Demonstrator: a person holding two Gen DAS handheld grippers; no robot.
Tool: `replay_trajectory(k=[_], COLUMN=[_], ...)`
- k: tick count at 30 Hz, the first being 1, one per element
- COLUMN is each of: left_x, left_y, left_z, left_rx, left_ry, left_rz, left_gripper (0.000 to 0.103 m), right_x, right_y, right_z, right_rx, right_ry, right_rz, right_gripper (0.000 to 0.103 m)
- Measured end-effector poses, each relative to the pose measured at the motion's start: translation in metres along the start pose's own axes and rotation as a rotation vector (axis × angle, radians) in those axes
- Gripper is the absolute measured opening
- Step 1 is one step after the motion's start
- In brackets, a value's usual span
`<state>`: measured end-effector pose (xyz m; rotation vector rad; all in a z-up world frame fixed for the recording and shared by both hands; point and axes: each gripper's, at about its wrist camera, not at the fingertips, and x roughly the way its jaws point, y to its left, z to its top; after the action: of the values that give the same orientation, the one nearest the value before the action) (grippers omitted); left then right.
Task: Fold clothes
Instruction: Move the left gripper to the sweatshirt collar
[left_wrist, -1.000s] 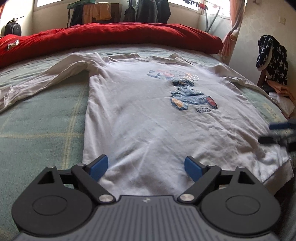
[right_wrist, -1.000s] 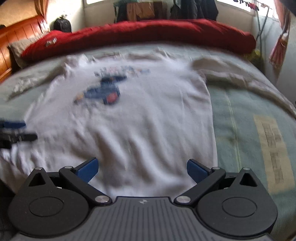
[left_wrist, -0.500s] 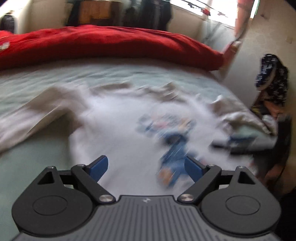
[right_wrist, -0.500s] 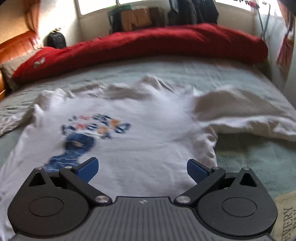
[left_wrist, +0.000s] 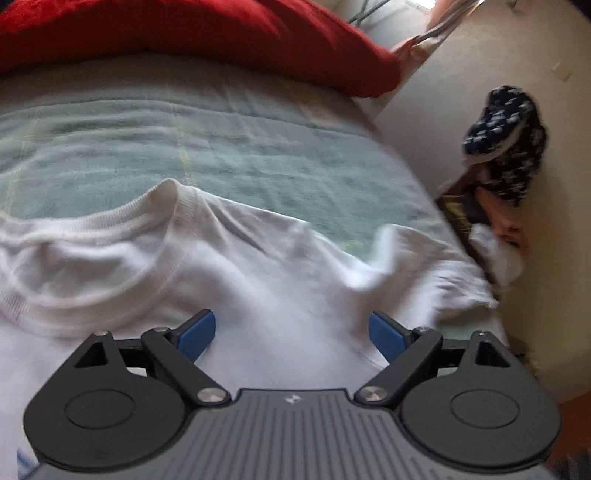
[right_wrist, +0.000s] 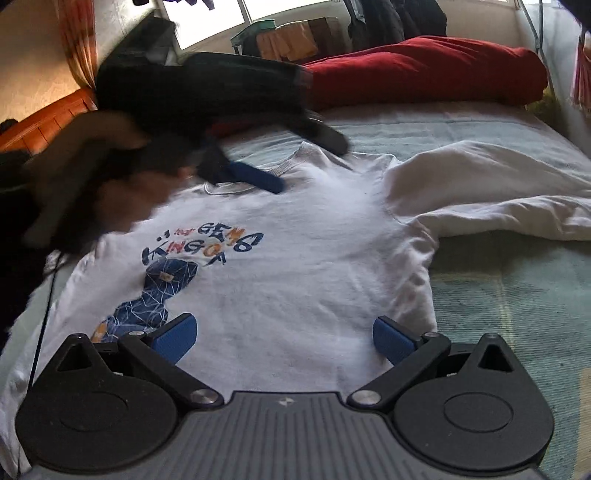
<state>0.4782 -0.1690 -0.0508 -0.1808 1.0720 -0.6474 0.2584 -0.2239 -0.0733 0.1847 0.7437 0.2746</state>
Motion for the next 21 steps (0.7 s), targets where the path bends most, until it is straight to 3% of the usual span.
replay_trajectory(k=[9,15,18,21], left_x=[0.037,-0.007,-0.026,-0.019], left_y=[0.001,-0.018,-0.013,0.005], left_z=[0.04,0.033,0.024,0.018], left_rx=[0.012,0.112,0.127,0.094], left_ry=[-0.109,-0.136,-0.097,-0.05], left_rz=[0.07,0.093,0.147,0.188], left_gripper=[0.091,0.092,0.092,0.092], right_x=[0.002,0.0,0.0,0.0], right_y=[0.005,0.005,0.005,0.006], right_z=[-0.001,0.0,0.0,0.0], right_rx=[-0.048,-0.043,-0.033,-0.038], right_ry=[0.003,0.009,0.016,0.019], right_rz=[-0.028,-0.032,-0.035,-0.046], right_gripper=[0.103,0.103,0.103,0.103])
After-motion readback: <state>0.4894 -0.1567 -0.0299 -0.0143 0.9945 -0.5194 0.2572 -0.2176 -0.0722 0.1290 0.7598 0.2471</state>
